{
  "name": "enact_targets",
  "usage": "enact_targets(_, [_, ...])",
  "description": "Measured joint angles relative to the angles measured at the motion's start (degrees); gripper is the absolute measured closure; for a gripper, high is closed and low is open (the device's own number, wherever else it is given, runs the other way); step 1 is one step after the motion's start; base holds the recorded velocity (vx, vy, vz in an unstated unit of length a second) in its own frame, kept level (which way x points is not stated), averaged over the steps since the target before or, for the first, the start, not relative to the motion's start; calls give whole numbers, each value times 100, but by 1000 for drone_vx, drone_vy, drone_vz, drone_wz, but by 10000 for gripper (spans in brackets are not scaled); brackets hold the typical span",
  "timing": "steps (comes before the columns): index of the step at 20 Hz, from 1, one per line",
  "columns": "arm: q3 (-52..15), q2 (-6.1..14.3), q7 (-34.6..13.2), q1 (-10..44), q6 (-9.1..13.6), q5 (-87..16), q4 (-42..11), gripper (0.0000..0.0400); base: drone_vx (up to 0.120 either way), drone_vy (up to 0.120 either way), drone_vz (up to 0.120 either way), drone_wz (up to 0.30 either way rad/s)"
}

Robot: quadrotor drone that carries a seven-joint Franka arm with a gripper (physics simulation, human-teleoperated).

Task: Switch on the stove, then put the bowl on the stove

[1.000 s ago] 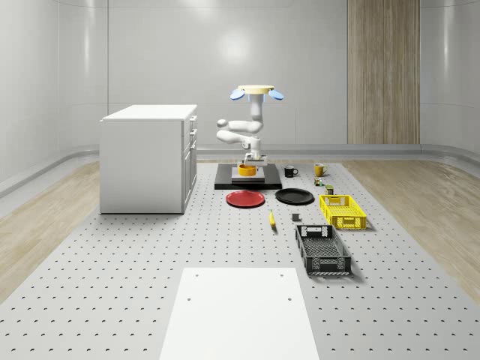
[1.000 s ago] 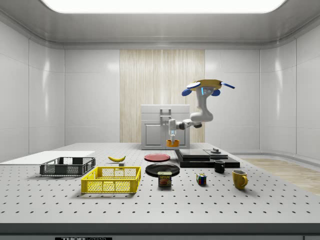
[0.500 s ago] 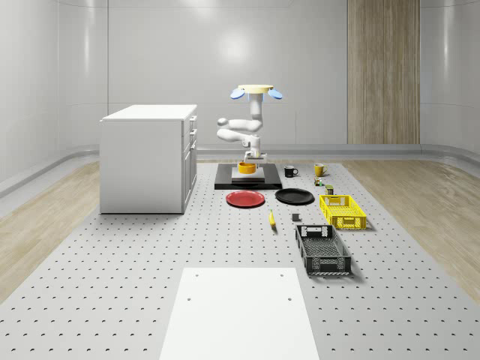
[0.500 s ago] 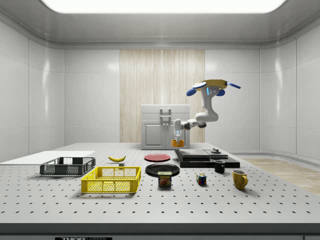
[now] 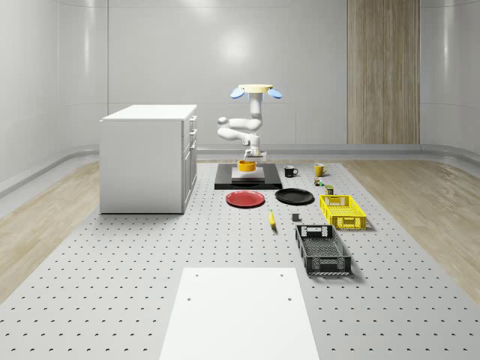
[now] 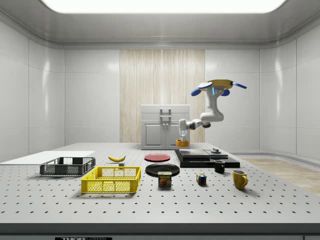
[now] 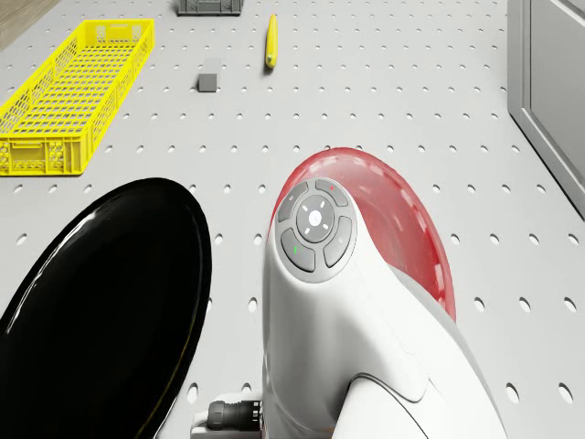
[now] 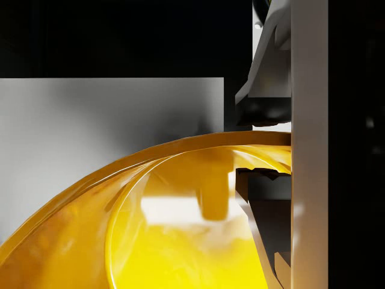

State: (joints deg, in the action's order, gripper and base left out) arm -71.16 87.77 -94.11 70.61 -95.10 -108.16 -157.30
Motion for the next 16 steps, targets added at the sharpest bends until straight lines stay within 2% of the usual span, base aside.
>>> enact_targets(4, [0,5,-1,2,-4,2,0,300,-120,0,0,0])
enact_targets(7, [-1,8,-2,3,-7,3,0,300,-120,-93,0,0])
enact_targets(9, [-1,10,-2,3,-9,4,1,300,-120,0,0,0])
enact_targets(13, [-1,14,-3,5,-13,6,1,300,-10,0,0,0])
enact_targets(16, [-1,16,-4,6,-15,7,1,300,-120,0,0,0])
